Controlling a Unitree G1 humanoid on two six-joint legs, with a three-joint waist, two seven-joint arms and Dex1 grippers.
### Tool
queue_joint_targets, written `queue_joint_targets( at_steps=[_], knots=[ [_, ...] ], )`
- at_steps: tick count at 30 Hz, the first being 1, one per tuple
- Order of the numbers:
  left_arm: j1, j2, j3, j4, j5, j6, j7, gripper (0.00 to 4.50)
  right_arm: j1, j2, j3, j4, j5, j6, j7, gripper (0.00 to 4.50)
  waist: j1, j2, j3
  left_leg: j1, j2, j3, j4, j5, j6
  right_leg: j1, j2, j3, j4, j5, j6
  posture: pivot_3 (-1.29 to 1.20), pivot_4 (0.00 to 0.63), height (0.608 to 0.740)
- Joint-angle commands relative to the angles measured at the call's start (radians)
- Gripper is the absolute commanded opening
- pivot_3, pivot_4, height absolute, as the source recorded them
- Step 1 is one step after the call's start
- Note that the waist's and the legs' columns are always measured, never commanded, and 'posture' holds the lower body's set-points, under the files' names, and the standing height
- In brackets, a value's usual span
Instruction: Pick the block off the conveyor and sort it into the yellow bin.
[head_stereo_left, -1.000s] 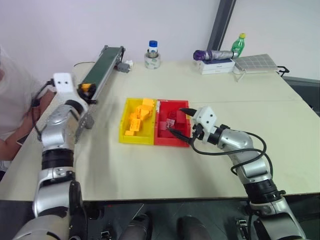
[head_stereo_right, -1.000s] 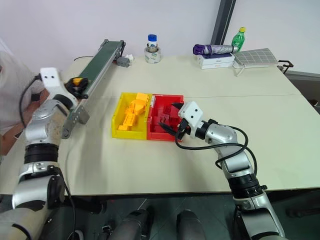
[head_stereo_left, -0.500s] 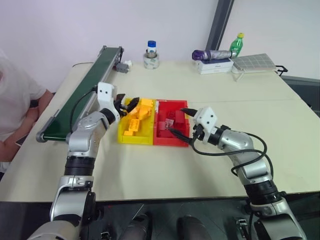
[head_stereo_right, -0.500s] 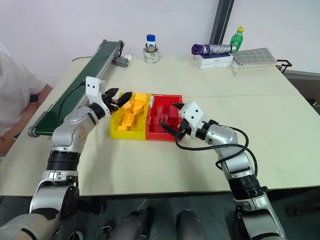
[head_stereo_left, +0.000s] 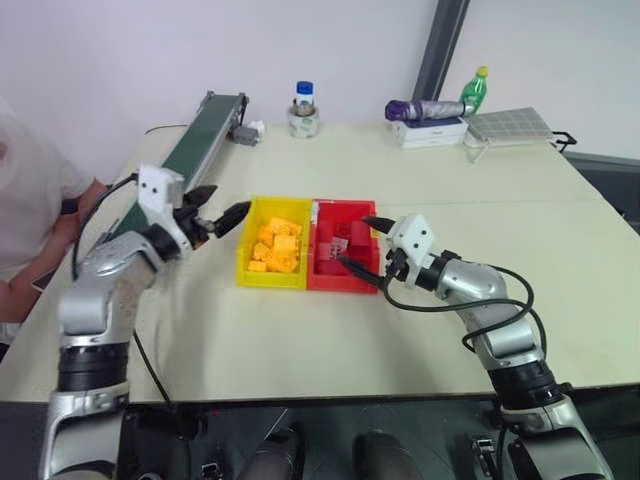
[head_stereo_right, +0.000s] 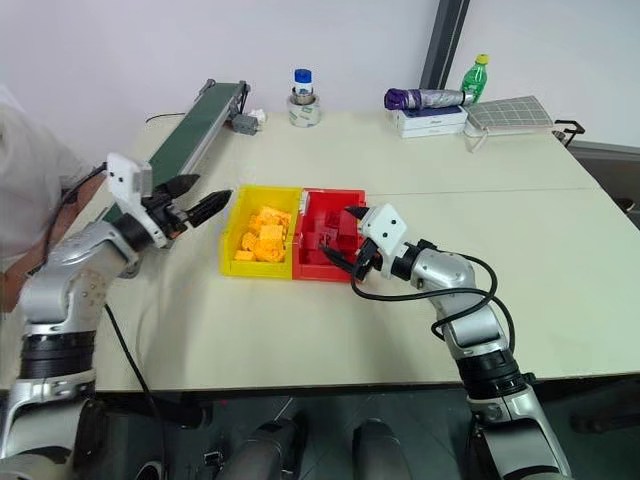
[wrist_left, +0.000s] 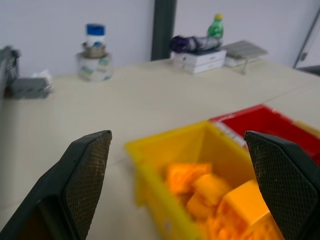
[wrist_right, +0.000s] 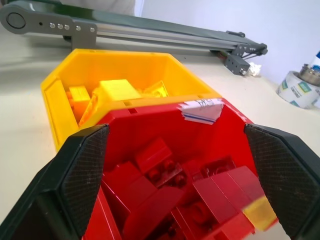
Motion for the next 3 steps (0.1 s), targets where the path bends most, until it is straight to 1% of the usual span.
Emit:
queue_joint_targets(
  at_steps=[1,3],
  knots=[
    [0.056,0.073,0.058,-0.030,0.017,-0.047,-0.049,4.47,-0.019,-0.001,-0.012,-0.014,0.008,-0.022,0.011,4.50,0.000,0.000,0.000,0.000,0.000,0.000,0.000,0.000,0.000,0.000,0.000,0.000,0.000,0.000,-0.001,0.00,0.150,0.740],
    [0.094,0.094,0.103,-0.020,-0.007,-0.064,-0.073,4.47,-0.021,-0.002,-0.013,-0.009,0.010,-0.024,0.016,4.50,0.001,0.000,0.000,0.000,0.000,0.000,0.000,0.000,0.000,0.000,0.000,0.000,0.000,-0.001,-0.002,0.00,0.150,0.740]
  ],
)
